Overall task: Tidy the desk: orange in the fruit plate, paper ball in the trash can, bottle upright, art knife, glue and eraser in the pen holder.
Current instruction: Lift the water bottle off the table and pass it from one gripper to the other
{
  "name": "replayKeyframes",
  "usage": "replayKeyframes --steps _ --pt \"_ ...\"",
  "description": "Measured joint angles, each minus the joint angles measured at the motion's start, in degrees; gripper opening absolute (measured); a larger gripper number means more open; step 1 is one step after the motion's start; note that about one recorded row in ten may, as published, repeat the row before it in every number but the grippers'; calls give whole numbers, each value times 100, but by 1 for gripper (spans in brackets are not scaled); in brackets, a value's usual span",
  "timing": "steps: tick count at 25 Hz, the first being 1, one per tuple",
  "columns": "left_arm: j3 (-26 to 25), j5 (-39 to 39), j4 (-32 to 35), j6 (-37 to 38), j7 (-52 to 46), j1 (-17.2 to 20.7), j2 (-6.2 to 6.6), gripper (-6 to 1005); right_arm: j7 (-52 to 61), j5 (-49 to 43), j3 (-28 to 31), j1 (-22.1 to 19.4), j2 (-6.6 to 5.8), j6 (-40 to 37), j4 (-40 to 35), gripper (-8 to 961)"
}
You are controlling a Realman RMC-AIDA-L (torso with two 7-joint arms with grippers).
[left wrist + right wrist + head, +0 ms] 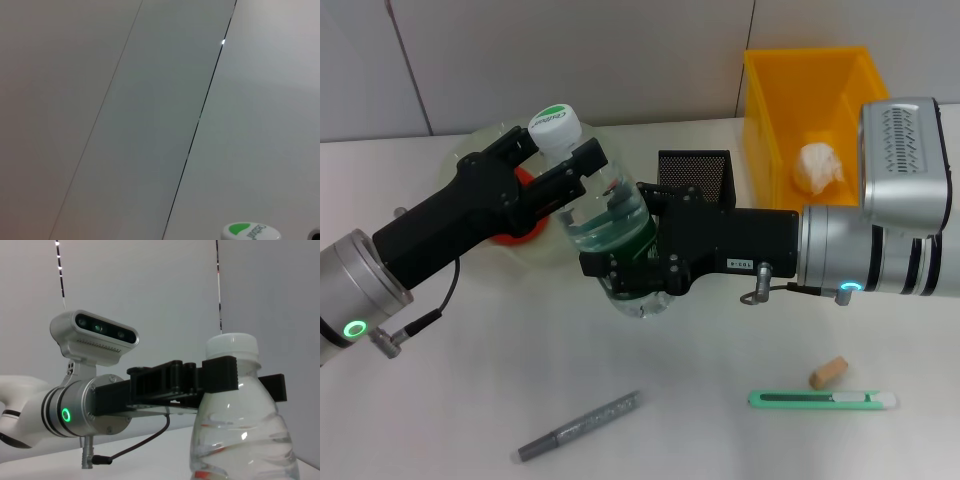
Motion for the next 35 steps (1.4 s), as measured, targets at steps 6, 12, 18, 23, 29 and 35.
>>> replayKeyframes --steps 6,12,18,23,29,35 --pt "3 -15 1 -1 -7 -4 -2 719 1 0 -5 0 0 16 -7 766" --pt "16 -2 1 2 -7 -37 -2 643 1 0 -66 16 0 15 -12 767" --pt "18 -31 7 37 -7 -33 -7 530 3 3 -111 16 0 28 -4 767" --pt "24 -37 10 97 -7 -29 -13 530 4 11 -72 -10 0 35 0 767" --pt "26 -42 10 154 -7 -23 -20 530 -45 83 -49 -33 1 44 -25 767" --pt "33 -41 9 171 -7 -35 -28 531 -53 90 -58 -36 0 51 -32 767"
